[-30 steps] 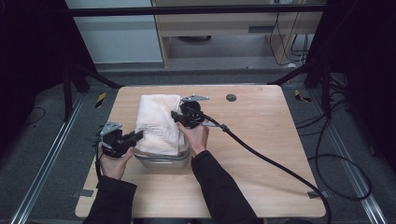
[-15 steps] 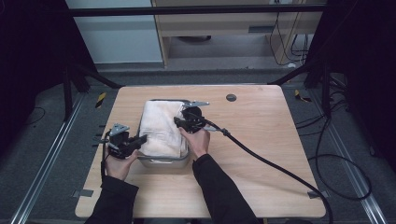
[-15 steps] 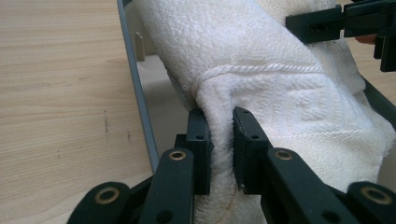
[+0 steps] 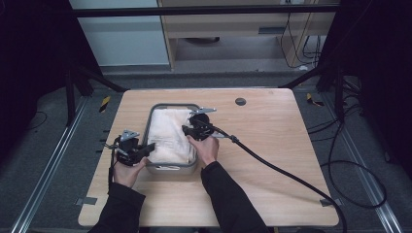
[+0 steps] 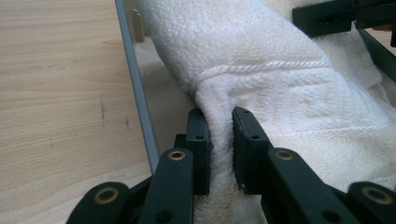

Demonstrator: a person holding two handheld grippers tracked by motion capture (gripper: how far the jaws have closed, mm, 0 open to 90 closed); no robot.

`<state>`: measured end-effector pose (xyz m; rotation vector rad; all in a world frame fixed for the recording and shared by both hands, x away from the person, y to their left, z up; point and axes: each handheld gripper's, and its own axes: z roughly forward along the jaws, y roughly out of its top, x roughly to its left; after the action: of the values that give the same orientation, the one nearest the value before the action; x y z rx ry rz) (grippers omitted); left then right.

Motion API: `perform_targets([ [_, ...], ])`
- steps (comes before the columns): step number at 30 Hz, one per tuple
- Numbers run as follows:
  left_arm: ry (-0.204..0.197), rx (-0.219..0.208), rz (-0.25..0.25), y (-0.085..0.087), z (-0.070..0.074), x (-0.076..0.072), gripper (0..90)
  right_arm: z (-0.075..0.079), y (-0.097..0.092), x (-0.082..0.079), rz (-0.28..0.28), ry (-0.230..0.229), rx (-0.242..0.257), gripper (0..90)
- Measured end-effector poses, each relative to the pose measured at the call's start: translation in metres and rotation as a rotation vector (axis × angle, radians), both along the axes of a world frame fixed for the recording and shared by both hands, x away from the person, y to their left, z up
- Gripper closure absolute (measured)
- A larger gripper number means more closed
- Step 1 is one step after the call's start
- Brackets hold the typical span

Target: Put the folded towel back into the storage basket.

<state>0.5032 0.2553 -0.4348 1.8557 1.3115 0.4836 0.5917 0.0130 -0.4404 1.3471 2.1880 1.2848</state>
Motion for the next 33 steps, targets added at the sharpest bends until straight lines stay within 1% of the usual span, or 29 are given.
perform_targets([
  [5, 0.004, 0.015, 0.005, -0.001, 0.000, 0.000, 76.7, -0.001, 0.000, 0.001, 0.004, 0.004, -0.002, 62.8],
  [9, 0.000, 0.034, 0.020, -0.002, 0.001, 0.000, 72.7, -0.002, 0.000, 0.002, 0.011, 0.005, -0.016, 60.5],
  [11, -0.004, 0.046, 0.026, -0.002, 0.001, 0.000, 70.8, -0.003, 0.000, 0.002, 0.022, -0.005, -0.028, 59.4],
  [15, -0.012, 0.042, 0.029, -0.003, 0.002, -0.001, 67.0, -0.003, 0.002, 0.001, 0.034, -0.016, -0.049, 55.7],
  [17, -0.021, 0.037, 0.032, -0.002, 0.003, -0.001, 64.5, -0.004, 0.003, 0.000, 0.043, -0.023, -0.055, 54.2],
  [20, -0.047, 0.000, 0.028, 0.001, 0.008, -0.004, 63.6, -0.004, 0.003, -0.001, 0.056, -0.031, -0.061, 51.4],
  [22, -0.070, -0.010, 0.028, 0.003, 0.013, -0.007, 62.9, -0.001, 0.003, -0.002, 0.056, -0.052, -0.070, 47.8],
  [23, -0.083, -0.018, 0.028, 0.004, 0.016, -0.008, 62.5, 0.000, 0.002, -0.003, 0.057, -0.064, -0.074, 47.6],
  [26, -0.112, -0.033, 0.032, 0.006, 0.022, -0.012, 61.5, 0.009, -0.003, -0.006, 0.062, -0.078, -0.072, 46.5],
  [30, -0.140, -0.043, 0.032, 0.008, 0.026, -0.016, 58.6, 0.020, -0.011, -0.011, 0.061, -0.103, -0.046, 43.7],
  [31, -0.143, -0.045, 0.029, 0.008, 0.026, -0.017, 57.2, 0.024, -0.014, -0.012, 0.064, -0.115, -0.049, 42.4],
  [33, -0.158, -0.053, 0.019, 0.008, 0.027, -0.019, 55.2, 0.029, -0.019, -0.015, 0.072, -0.120, -0.042, 40.4],
])
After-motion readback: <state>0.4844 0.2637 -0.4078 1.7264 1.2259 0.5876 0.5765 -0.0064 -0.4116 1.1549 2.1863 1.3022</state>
